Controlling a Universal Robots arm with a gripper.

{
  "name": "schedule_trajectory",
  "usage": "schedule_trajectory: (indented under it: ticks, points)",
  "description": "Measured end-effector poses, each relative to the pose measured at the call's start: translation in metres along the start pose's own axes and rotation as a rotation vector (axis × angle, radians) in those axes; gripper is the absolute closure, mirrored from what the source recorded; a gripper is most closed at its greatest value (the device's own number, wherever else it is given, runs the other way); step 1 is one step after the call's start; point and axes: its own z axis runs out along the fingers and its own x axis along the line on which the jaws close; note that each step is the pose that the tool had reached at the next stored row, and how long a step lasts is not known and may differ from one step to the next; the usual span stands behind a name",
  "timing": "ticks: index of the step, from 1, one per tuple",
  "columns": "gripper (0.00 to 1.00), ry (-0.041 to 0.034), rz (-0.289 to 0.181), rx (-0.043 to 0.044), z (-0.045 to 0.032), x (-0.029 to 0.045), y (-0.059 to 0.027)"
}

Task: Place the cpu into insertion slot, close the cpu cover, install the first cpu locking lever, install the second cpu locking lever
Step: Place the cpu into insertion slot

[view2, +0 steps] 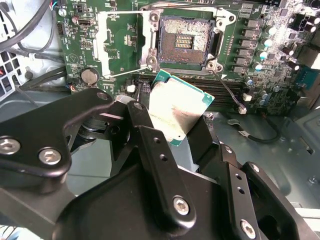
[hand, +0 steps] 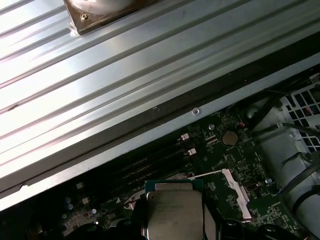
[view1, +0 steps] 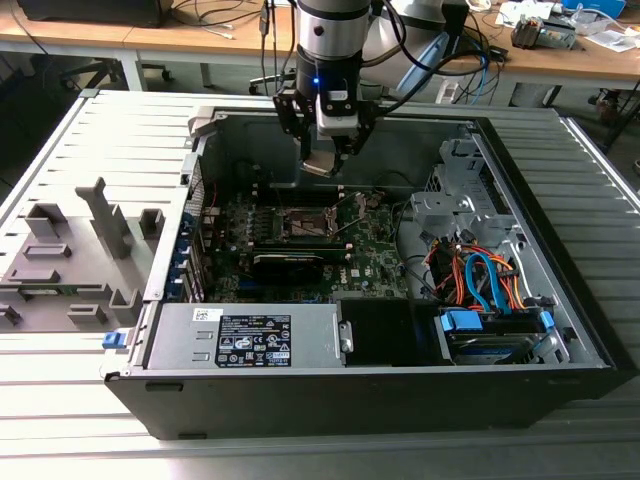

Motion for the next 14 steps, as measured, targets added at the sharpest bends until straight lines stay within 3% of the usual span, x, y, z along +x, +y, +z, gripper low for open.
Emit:
schedule_trajectory:
  ticks: [14]
  points:
    - [0.46,-0.0029,0.033,-0.0006,0.0000,0.0000,0.0000]
